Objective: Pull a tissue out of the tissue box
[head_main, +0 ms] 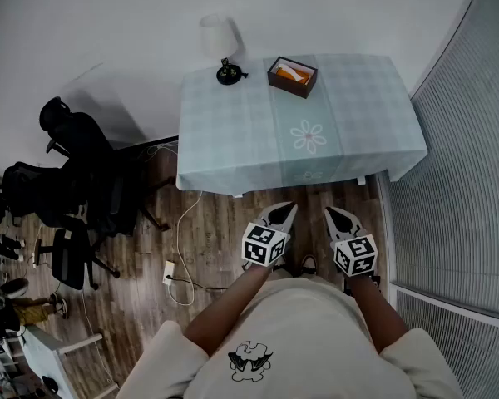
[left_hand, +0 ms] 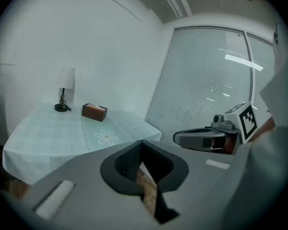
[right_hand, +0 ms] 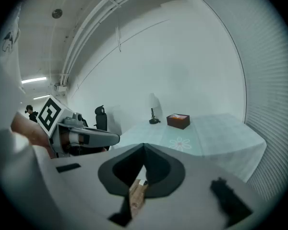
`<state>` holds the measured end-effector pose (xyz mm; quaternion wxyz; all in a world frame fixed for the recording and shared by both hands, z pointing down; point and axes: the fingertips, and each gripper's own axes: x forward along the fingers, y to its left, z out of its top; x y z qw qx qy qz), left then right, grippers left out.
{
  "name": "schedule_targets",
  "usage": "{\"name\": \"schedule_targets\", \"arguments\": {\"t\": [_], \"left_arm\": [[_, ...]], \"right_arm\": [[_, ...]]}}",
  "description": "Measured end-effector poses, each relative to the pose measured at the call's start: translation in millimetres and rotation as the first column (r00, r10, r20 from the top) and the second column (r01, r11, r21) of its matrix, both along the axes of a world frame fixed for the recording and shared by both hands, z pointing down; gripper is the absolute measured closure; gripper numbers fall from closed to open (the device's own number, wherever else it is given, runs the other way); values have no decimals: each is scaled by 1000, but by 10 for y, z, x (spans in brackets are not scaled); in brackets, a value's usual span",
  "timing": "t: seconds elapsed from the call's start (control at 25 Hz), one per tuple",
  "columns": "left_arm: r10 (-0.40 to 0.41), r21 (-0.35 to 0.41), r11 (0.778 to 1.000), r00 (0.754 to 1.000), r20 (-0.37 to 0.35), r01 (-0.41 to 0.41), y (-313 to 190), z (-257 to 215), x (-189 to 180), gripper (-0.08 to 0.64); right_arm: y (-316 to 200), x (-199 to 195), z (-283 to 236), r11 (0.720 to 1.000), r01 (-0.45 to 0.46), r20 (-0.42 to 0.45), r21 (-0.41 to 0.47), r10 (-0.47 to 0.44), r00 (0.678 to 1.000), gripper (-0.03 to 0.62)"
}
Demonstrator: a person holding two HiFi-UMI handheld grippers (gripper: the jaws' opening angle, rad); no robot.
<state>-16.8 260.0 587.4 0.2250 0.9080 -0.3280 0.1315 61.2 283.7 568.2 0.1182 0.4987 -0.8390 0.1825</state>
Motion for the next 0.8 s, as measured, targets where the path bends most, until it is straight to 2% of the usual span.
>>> {"name": "schedule_targets", "arguments": {"t": [0.64, 0.8], "left_arm": [[-6, -10, 1000, 1000, -7, 6, -115, 55, -95, 554], [-2, -12, 1000, 1000, -14, 2, -173, 64, -182, 554]], "right_arm": [[-104, -101, 39, 1000, -3, -10, -9, 3, 1000, 581], [-180, -177, 46, 1000, -13, 22, -13, 13, 1000, 580]]}}
